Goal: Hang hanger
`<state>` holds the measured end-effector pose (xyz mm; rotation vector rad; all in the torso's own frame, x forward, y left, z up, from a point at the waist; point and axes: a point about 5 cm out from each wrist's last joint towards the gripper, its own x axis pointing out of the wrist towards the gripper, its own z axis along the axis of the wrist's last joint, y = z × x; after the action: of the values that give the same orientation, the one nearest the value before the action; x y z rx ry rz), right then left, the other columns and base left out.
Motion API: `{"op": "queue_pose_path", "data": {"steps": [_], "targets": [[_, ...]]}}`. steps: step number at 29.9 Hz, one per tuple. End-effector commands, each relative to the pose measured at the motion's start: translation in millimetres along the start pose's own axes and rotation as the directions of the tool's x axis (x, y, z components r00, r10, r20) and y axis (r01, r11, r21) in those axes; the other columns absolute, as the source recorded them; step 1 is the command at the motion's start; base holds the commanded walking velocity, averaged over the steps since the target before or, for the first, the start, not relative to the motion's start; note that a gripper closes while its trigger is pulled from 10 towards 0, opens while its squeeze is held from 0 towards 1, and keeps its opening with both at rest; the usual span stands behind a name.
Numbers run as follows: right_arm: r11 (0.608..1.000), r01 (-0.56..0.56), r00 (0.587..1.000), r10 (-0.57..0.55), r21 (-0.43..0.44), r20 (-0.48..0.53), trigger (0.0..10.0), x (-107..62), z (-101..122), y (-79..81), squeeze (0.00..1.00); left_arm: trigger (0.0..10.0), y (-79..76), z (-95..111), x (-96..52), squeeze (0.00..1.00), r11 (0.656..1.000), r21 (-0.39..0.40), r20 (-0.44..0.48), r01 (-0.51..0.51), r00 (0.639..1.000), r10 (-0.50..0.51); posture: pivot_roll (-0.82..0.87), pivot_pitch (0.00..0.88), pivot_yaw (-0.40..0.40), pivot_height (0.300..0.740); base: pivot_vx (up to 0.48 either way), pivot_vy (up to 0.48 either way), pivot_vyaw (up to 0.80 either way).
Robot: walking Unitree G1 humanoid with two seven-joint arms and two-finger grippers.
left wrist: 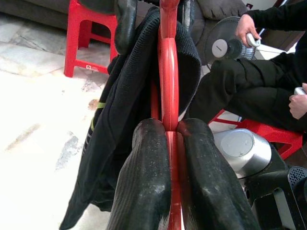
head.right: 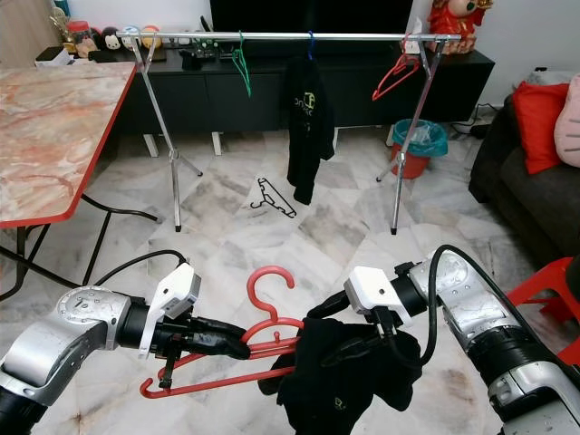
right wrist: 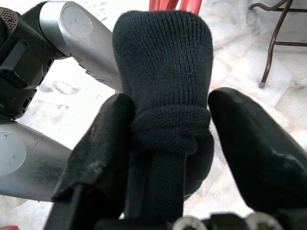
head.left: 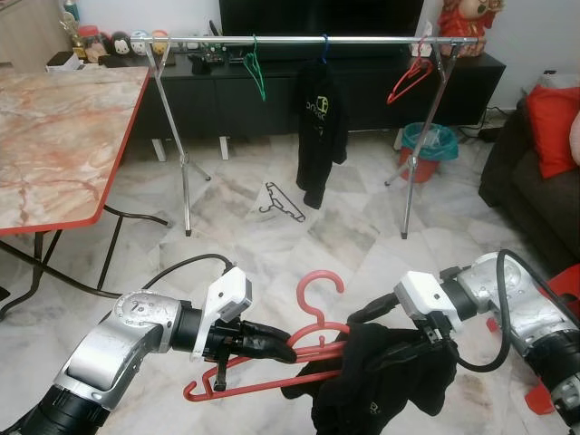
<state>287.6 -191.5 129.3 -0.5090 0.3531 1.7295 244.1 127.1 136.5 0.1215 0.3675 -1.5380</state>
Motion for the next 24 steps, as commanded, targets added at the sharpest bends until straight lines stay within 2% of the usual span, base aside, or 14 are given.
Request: {"op": "queue_pose_path", "data": {"steps": [1, 24], "targets": [[1.0, -0.009, 1.0, 0.009, -0.012, -0.011, 0.0, -1.3, 3.8, -3.0, 0.0, 10.0, -1.5, 13.3, 2.7, 0.0, 0.998, 0.047, 0.031, 0.033, 0.999, -0.034, -0.05, 0.0, -0.05, 0.736, 0.0, 0.0, 0.0], [1.0, -0.02, 1.0, 0.02, -0.01, -0.005, 0.0, 3.9, 4.2, -3.8, 0.0, 10.0, 0.8, 13.7, 3.3, 0.0, 0.998, 0.052, 0.027, 0.025, 0.999, -0.026, -0.05, 0.0, -0.047, 0.736, 0.0, 0.0, 0.0]]}}
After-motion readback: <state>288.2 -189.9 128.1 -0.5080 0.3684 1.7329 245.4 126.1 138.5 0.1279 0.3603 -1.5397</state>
